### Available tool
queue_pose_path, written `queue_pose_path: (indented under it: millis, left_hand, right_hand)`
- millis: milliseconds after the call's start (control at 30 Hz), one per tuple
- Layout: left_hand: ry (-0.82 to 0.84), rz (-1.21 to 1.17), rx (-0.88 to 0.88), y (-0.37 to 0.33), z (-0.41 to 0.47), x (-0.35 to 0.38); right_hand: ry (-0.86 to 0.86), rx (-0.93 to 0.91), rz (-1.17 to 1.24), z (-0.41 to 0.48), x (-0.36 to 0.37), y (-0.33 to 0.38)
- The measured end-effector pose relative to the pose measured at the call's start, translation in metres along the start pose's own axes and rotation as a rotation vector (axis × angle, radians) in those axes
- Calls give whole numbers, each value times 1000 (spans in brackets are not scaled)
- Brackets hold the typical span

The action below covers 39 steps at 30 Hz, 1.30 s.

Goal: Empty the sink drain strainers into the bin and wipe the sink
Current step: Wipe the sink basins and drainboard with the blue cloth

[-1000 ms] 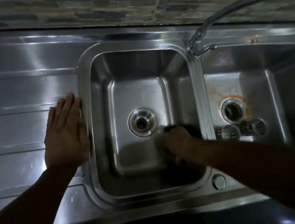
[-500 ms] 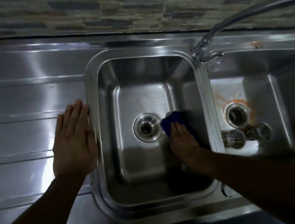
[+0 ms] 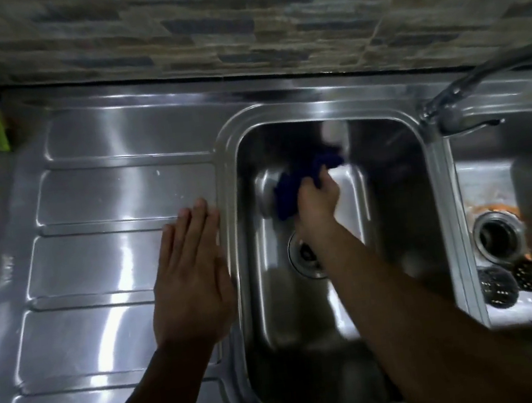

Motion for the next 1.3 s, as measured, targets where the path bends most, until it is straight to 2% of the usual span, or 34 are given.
queue_pose_path:
  millis: [33, 100, 200, 300, 333, 400, 467, 533, 600, 667, 733, 800, 900, 1033, 1100, 1200, 1300]
  left_hand:
    - [-1, 2, 6, 0, 0, 0]
    - [-2, 3, 19, 1, 0, 1]
    - [2, -11, 22, 3, 0, 2]
    - [5, -6, 18, 2, 0, 1]
    - [7, -9, 17, 2, 0, 1]
    - [6, -19, 15, 1, 1, 1]
    - [9, -16, 16, 1, 1, 0]
    - [8, -14, 16, 1, 1, 0]
    - [4, -11, 13, -1, 1, -2]
    - [0, -17, 6, -2, 1, -3]
    - [1, -24, -1, -2, 1, -3]
    - [1, -25, -4, -2, 1, -3]
    - [4, -23, -8, -3, 1, -3]
    - [26, -26, -18, -5, 0, -6]
    - [42, -33, -30, -7, -1, -9]
    - [119, -42, -66, -12, 1, -13]
    - [208, -9, -127, -22, 7, -19]
  right_hand:
    - [37, 26, 127, -11, 27, 1]
    - [100, -37, 98, -36, 61, 3]
    - [259, -354, -274, -65, 62, 13]
    - [496, -814, -669, -62, 38, 16]
    - [539, -914, -778, -54, 30, 19]
    - [515, -1098, -959, -32, 12, 24]
    - [352, -1227, -1081, -5, -15, 31]
    - [169, -1179, -1076, 14, -40, 35]
    - [54, -1006, -1061, 21, -53, 30]
    - [-35, -810, -994, 27, -54, 19]
    - [-46, -671, -852, 28, -42, 10]
    - [58, -569, -857, 29, -26, -6]
    - [274, -536, -1105, 27, -9, -30]
    - [808, -694, -1425, -11, -3, -50]
    - [966, -662, -1522, -35, -19, -54]
    - [997, -428, -1469, -69, -65, -50]
    - [799, -332, -1172, -100, -115, -15]
Point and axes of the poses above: each hand's wrist, its own z-axis towards the middle knuckle, its own x-axis out of the palm, y = z × x, the point moved 4 cm from there along z, towards the middle knuckle, and after that the axes turned 6 degrees about z, right-handed, at the moved point
